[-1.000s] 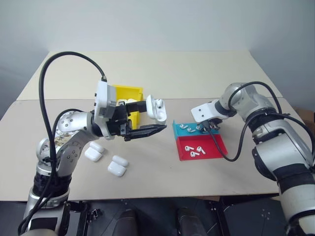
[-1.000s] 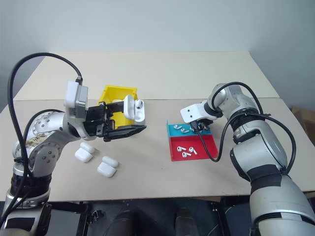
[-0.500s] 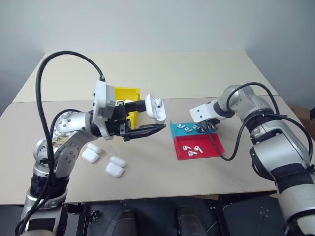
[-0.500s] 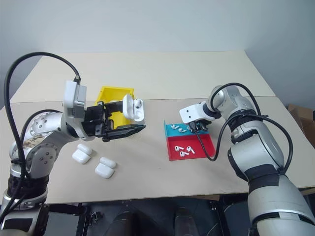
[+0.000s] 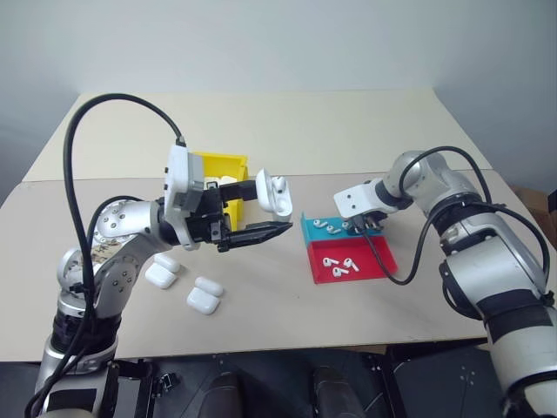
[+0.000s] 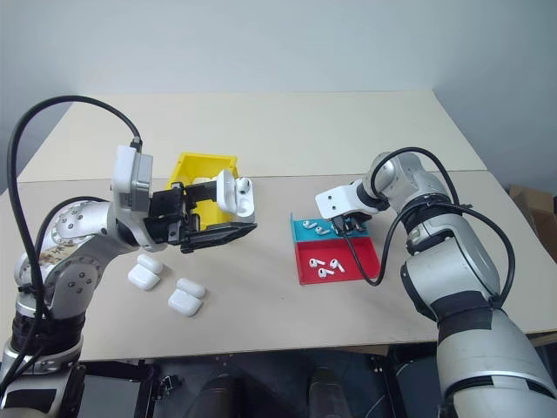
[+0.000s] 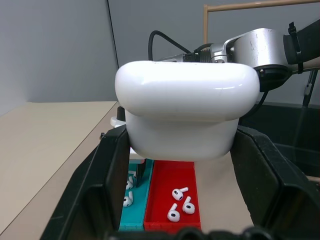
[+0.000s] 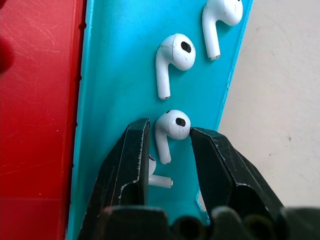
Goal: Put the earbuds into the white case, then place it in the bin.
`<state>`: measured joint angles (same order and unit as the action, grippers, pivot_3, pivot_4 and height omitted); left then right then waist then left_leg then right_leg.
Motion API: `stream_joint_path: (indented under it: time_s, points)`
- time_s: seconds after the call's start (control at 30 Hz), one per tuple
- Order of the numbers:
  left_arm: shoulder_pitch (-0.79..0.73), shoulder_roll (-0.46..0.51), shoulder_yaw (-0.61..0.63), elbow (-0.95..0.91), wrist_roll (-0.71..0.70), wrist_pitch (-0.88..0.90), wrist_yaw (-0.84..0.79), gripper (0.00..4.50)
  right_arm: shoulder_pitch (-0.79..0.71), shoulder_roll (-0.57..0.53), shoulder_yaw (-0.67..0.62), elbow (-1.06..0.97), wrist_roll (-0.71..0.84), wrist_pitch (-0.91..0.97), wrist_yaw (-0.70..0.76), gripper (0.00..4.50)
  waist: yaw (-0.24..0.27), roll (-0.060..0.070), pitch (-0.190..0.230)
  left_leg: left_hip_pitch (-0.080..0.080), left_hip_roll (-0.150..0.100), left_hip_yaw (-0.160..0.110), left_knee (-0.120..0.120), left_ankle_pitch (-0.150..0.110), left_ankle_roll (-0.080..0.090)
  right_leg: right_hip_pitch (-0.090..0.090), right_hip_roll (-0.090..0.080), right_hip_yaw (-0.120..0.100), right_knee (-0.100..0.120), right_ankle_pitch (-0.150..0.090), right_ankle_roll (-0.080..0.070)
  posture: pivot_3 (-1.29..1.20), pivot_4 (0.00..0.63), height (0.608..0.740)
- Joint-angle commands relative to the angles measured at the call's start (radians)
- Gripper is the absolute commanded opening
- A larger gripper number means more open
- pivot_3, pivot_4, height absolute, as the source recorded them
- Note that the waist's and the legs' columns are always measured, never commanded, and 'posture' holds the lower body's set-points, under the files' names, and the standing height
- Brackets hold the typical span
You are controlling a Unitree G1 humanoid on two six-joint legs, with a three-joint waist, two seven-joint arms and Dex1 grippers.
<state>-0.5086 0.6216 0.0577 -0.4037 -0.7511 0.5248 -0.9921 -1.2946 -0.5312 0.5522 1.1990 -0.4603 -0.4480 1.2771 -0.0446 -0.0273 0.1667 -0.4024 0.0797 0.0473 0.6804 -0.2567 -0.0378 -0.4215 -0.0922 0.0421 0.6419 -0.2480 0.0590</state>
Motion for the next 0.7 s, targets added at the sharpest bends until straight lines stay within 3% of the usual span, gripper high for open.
stream_joint_path:
  time_s: [0.03, 0.07, 0.23, 0.4, 0.53, 0.7]
  points:
    - [0.001, 0.007, 0.026, -0.039, -0.02, -0.008, 0.006, 2.77, 0.002, -0.001, -0.012, 0.005, -0.009, -0.005, 0.004, 0.94, 0.0, 0.0, 0.0, 0.0, 0.0, 0.0, 0.0, 0.0, 0.0, 0.0, 0.0, 0.0, 0.0, 0.0, 0.0, 0.0, 0.15, 0.74]
    - [0.002, 0.008, 0.026, -0.041, -0.02, -0.008, 0.006, 2.77, 0.003, 0.0, -0.015, 0.005, -0.008, -0.003, 0.005, 0.67, 0.0, 0.0, 0.0, 0.0, 0.0, 0.0, 0.0, 0.0, 0.0, 0.0, 0.0, 0.0, 0.0, 0.0, 0.0, 0.0, 0.15, 0.74]
    - [0.003, 0.009, 0.028, -0.04, -0.021, -0.007, 0.006, 2.77, 0.017, -0.003, -0.051, -0.003, 0.019, 0.033, 0.016, 0.65, 0.0, 0.0, 0.0, 0.0, 0.0, 0.0, 0.0, 0.0, 0.0, 0.0, 0.0, 0.0, 0.0, 0.0, 0.0, 0.0, 0.15, 0.74]
    - [-0.018, 0.003, 0.018, -0.008, -0.024, -0.011, -0.02, 2.77, 0.027, -0.062, -0.193, -0.088, 0.161, 0.161, 0.117, 0.65, 0.002, 0.0, 0.0, 0.0, 0.0, 0.0, 0.0, 0.0, 0.0, 0.0, 0.0, 0.0, 0.0, 0.0, 0.0, 0.0, 0.15, 0.74]
    - [-0.043, -0.002, 0.013, 0.024, -0.025, -0.016, -0.051, 2.77, 0.141, -0.164, -0.339, -0.425, 0.337, 0.377, 0.222, 0.65, 0.011, 0.001, 0.001, -0.002, 0.0, -0.001, 0.0, 0.0, 0.0, 0.0, 0.0, -0.001, 0.001, 0.0, 0.0, 0.0, 0.15, 0.74]
    - [-0.079, -0.024, 0.005, 0.065, -0.029, -0.018, -0.081, 2.77, 0.395, -0.239, -0.585, -1.047, 0.662, 0.85, 0.176, 0.65, 0.028, 0.001, 0.001, -0.002, 0.0, -0.001, -0.001, 0.0, 0.001, 0.0, 0.0, -0.002, 0.001, 0.0, 0.0, 0.0, 0.15, 0.74]
